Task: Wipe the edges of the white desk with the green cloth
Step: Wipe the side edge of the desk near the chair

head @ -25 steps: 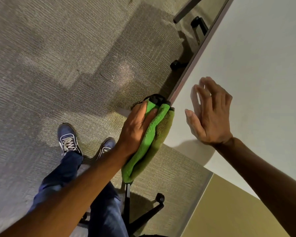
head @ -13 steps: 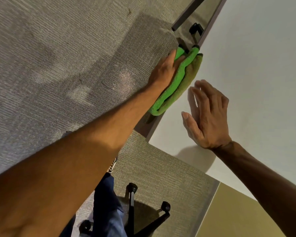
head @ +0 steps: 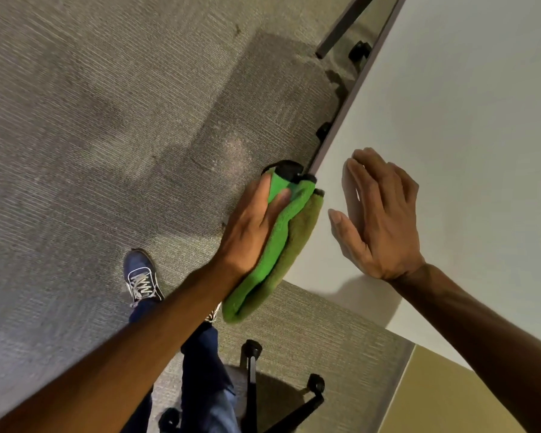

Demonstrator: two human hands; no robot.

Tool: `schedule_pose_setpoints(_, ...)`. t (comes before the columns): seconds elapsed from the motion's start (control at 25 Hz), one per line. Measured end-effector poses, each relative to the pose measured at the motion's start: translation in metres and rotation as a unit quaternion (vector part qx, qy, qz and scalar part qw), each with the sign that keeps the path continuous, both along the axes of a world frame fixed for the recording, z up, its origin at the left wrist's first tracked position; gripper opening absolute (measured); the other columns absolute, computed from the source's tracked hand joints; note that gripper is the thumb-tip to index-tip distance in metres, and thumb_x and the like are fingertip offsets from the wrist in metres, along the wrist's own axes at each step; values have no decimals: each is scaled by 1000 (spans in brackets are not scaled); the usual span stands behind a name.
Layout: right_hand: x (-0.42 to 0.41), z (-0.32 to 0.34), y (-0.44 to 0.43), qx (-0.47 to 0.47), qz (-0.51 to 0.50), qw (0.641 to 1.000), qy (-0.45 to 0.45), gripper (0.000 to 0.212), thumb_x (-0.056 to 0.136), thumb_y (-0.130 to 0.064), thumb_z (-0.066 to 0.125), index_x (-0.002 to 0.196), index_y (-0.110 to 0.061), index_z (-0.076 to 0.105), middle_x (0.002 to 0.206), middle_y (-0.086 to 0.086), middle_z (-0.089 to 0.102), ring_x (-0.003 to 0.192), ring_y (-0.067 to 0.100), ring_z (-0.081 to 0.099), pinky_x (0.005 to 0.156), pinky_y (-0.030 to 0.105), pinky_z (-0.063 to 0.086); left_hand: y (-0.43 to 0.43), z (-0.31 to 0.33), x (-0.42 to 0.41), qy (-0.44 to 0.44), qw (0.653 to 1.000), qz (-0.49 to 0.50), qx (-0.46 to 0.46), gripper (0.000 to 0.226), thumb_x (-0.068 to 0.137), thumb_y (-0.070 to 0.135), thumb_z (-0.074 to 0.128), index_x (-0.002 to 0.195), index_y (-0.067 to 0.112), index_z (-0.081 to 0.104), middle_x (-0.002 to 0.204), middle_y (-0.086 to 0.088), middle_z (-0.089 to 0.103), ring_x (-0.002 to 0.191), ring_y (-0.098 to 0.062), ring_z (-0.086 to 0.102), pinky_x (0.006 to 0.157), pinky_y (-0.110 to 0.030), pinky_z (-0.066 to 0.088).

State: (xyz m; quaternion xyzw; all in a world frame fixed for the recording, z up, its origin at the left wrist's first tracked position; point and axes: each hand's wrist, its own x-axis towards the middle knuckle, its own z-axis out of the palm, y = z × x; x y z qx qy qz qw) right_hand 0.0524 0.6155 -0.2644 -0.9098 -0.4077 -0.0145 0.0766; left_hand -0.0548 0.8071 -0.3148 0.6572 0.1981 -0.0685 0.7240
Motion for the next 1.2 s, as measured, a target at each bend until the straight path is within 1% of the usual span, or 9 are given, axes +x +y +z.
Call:
schedule_pose_setpoints(0.12,1,0,0,4,0,1000,-5,65,100,-44,40,145,2,51,155,18,49,148,31,43,114,60,35,3,-9,66,-18,1000,7,13,46,95,57,41,128,28,55,120,-8,63,113,-24,61,100,-50,48)
schedule_pose_setpoints(0.36,2,-1,-1,19,-12,1000,10,65,99,-37,38,149,4,46,158,19,44,151,31,38,117,58,33,8,-13,204,-20,996,-7,89,58,94,48,36,140,13,49,124,-15,65,111,-30,64,95,-47,53)
schedule_pose_setpoints(0.56,2,-6,-4,17,-44,999,-11,70,100,-37,38,152,10,38,161,27,36,152,40,34,117,62,31,6,5,194,10,999,34,-23,82,81,58,31,138,5,54,128,-28,63,110,-41,64,80,-41,53)
schedule_pose_setpoints(0.64,2,-7,-4,9,-42,999,-16,69,101,-37,38,153,9,37,162,27,35,153,40,33,118,62,31,5,8,158,16,998,35,-50,92,75,70,36,139,7,54,128,-24,64,108,-34,66,89,-42,53)
schedule_pose_setpoints(0.8,2,-8,-6,10,-45,999,-10,68,102,-37,38,153,8,37,162,25,35,153,39,32,120,61,29,3,4,71,37,996,17,-80,129,51,100,51,146,13,47,145,-13,55,135,-29,51,116,-49,38)
schedule_pose_setpoints(0.92,1,-7,-6,13,-44,999,-11,67,102,-37,39,153,8,38,162,25,37,153,39,34,118,61,31,-4,4,18,11,992,59,-111,65,75,79,61,128,41,60,136,-14,60,128,-31,56,113,-57,38)
schedule_pose_setpoints(1.04,1,-6,-5,12,-46,999,-10,68,102,-38,38,153,7,39,162,24,37,153,39,34,118,61,32,-7,13,-5,-3,983,87,-163,43,68,81,67,108,66,63,129,7,62,127,-21,54,118,-47,36)
schedule_pose_setpoints(1.12,1,-6,-5,12,-46,999,-10,68,102,-38,38,153,6,38,162,24,37,153,38,33,118,60,31,-7,12,-5,6,981,92,-173,44,73,75,67,115,60,64,127,19,60,128,-18,54,117,-40,35)
schedule_pose_setpoints(1.2,0,-8,-6,15,-48,999,-12,68,102,-39,38,153,6,39,163,23,36,153,37,33,119,60,31,-8,4,1,42,990,82,-110,53,93,57,58,140,35,52,139,11,53,137,-25,47,119,-40,32)
